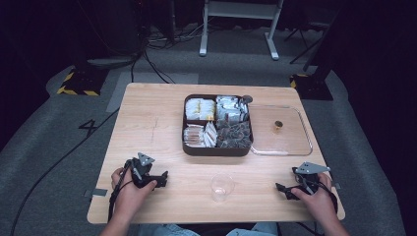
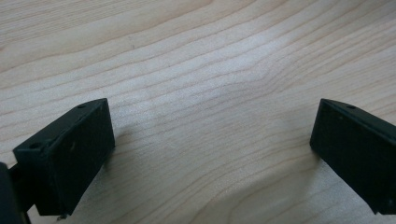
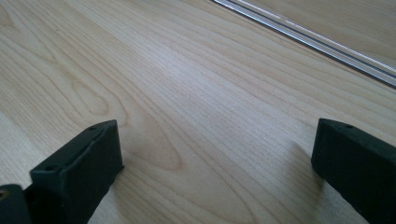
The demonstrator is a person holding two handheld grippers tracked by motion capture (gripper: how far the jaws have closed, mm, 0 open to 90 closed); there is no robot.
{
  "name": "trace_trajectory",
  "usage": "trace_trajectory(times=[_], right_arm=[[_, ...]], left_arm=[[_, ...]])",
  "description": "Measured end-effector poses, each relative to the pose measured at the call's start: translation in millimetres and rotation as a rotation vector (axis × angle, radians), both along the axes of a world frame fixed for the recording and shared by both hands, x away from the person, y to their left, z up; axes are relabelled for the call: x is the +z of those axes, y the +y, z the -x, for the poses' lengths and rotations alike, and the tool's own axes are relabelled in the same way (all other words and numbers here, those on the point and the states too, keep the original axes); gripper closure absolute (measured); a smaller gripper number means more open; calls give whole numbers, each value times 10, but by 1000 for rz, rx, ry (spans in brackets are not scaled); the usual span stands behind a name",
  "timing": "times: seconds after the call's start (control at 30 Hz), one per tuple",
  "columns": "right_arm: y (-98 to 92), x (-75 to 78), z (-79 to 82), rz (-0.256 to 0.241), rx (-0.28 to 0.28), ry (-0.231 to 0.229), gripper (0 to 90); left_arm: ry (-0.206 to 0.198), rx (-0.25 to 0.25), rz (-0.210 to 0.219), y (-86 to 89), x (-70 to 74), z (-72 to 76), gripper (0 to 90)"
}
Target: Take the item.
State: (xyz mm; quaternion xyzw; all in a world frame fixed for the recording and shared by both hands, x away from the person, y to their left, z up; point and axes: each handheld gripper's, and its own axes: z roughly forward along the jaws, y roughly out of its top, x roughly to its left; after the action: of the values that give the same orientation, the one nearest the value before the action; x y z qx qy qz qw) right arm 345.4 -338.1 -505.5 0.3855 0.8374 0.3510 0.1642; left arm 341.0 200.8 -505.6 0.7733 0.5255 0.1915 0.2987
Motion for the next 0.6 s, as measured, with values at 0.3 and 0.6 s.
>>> trace_trajectory(times=[0.3, 0.6], right_arm=[[0, -1, -1, -1, 1, -1, 18], [0, -1, -1, -1, 1, -1, 18]], left_arm=[[-15, -15, 2, 18, 10, -16, 38], [-54, -13, -55, -33, 153, -29, 290]])
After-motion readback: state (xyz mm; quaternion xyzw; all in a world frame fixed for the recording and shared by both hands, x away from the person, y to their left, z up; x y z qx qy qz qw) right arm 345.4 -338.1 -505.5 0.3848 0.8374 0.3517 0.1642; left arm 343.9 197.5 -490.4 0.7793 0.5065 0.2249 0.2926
